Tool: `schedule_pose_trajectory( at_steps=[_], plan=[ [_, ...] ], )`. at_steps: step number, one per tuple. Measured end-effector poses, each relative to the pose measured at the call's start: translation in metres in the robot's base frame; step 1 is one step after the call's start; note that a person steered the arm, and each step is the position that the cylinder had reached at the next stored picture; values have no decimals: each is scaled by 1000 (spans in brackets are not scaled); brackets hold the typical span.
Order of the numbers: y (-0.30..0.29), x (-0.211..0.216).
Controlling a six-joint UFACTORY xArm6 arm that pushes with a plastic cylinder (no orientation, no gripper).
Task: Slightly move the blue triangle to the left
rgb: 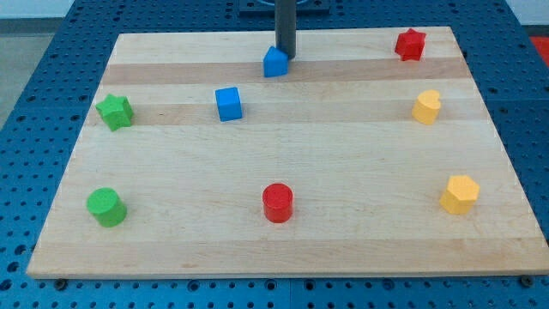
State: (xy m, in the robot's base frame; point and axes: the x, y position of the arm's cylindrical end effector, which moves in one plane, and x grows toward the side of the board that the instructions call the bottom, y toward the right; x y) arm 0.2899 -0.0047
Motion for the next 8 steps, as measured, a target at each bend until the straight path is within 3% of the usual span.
schedule_pose_trajectory(
  at_steps=[1, 2, 5, 8],
  plan=[
    [-6, 72],
    [-6, 94],
    [25, 72],
    [-15, 33]
  ],
)
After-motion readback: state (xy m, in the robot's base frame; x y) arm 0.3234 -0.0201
